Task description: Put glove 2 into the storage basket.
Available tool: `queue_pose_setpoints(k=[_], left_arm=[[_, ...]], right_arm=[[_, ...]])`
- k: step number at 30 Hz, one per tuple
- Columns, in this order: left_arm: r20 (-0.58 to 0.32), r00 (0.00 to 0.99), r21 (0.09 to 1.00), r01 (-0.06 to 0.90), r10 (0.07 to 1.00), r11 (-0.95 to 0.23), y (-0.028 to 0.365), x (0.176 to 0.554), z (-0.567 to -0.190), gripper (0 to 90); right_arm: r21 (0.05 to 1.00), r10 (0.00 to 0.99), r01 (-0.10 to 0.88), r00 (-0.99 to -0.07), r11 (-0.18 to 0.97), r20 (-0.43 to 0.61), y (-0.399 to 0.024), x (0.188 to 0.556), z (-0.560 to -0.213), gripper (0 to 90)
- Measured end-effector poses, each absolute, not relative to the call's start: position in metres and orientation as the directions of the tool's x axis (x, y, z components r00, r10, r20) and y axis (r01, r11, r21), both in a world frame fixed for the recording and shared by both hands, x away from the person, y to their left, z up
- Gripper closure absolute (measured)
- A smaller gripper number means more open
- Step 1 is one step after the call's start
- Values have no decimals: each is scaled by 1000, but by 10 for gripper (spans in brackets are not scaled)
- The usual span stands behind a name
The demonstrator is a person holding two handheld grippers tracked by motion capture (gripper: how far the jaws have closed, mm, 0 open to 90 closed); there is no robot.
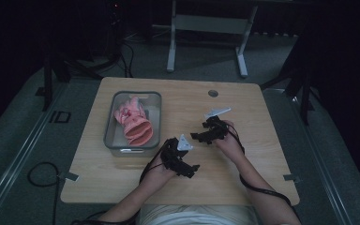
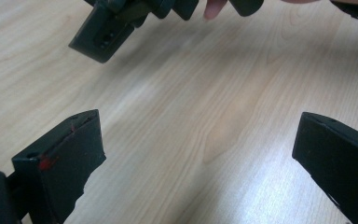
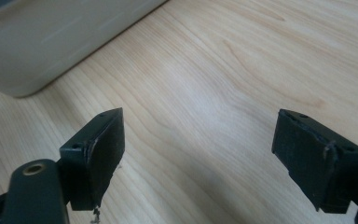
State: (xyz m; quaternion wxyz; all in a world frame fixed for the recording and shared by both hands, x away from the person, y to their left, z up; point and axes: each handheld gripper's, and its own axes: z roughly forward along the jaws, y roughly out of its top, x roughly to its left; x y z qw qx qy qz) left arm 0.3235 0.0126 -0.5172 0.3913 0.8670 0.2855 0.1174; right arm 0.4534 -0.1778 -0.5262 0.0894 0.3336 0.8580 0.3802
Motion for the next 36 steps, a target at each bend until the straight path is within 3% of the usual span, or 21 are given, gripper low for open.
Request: queue_pose_setpoints(k=[36], left_arm=[[45, 830, 763, 331, 557, -555, 15, 309, -551, 14]], right_arm=[[775, 659, 426, -752, 467, 16, -225, 423, -545, 145]])
